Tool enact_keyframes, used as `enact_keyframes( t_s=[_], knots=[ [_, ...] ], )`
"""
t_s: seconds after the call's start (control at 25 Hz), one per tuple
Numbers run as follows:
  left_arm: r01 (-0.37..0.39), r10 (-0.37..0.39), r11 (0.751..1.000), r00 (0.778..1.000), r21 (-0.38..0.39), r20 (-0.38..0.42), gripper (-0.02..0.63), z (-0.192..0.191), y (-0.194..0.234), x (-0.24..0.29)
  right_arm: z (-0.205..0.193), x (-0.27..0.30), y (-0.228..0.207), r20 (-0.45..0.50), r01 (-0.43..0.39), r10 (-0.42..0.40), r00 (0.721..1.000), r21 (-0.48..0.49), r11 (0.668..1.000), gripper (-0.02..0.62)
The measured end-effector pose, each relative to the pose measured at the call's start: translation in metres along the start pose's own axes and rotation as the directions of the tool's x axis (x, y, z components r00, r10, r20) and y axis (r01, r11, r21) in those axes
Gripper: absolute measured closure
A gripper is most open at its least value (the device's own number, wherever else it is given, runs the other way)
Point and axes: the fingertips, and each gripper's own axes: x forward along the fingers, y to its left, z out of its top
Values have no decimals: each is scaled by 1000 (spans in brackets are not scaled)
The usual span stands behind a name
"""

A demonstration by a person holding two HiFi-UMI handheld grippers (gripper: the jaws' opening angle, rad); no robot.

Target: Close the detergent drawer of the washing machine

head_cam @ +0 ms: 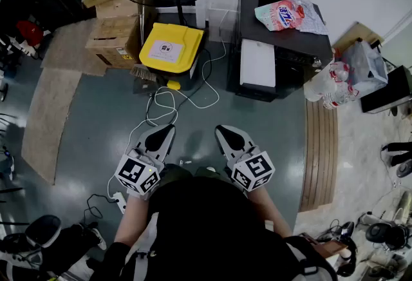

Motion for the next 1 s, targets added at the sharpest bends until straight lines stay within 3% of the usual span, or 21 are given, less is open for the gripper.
enact_keyframes(
  t_s=[0.32,0.52,0.8,1.0],
  knots=[
    [43,-43,999,999,9,-26,595,-12,-21,30,-1,-23,-31,15,34,-34,999,12,999,572],
    [78,-78,997,996,1,-36,595,-15,-22,48,2,-29,-49,53,69,-74,996,85,994,572],
    [120,-122,992,991,-38,-52,595,-21,12,77,-1,-3,-74,23,136,-139,990,100,986,572],
    [178,-181,982,983,-68,-39,595,-14,64,115,9,44,-99,-14,199,-199,980,81,977,571]
  ],
)
